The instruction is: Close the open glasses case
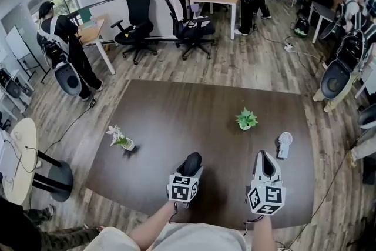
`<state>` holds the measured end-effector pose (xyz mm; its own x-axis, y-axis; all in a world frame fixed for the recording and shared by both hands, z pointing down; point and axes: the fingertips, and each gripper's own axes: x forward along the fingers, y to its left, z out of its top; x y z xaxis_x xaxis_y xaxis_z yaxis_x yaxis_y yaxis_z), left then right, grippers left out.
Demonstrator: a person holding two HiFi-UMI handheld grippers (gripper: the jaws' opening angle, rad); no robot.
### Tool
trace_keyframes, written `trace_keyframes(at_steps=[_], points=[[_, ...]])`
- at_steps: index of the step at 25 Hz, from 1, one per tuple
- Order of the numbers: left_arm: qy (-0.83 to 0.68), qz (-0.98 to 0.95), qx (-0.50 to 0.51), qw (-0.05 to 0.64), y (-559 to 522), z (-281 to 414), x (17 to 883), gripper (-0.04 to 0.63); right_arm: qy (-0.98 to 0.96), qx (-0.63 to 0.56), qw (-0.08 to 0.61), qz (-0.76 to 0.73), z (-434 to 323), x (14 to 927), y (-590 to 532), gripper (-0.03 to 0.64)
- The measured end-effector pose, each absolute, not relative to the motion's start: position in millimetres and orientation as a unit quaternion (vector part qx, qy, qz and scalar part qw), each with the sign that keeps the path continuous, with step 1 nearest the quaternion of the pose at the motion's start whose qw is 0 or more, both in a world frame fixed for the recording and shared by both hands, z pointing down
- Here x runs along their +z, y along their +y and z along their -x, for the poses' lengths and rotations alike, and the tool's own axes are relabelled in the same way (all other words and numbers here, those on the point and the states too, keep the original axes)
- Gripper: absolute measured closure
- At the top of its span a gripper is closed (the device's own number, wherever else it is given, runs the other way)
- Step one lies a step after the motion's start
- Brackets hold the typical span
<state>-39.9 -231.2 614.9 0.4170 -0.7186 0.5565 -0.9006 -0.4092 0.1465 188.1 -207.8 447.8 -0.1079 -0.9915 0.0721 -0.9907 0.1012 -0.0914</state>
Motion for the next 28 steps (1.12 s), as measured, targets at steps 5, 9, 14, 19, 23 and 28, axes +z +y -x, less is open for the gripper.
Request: trace_keyframes(at_steps=[5,9,14,19,23,28], points=[[-0.492,-0.792,0.253,0.258,-227.5,35.9,653.7,0.319,0.743,-0.065,-0.001,0.666,-185.3,453.7,-207.9,0.611],[-0.481,-0.783,0.271,0.288,-222.7,31.3,680.4,0.319,0.747,-0.067,-0.006,0.661,-180.4,459.6,-208.9,0.611],[-0.448,-0.778,0.282,0.337,-222.6,27.9,698.4,0.313,0.746,-0.072,-0.006,0.662,-180.7,463.3,-210.5,0.611],[-0.438,-0.761,0.287,0.381,-222.2,31.6,702.4,0.318,0.746,-0.072,-0.005,0.662,-179.1,464.2,-211.4,0.611],[-0.45,-0.758,0.294,0.37,-221.8,32.8,703.1,0.318,0.744,-0.074,-0.006,0.664,-180.7,466.5,-209.7,0.611],[-0.447,-0.757,0.301,0.368,-221.3,31.8,703.8,0.318,0.741,-0.074,-0.006,0.668,-184.2,467.5,-208.1,0.612]])
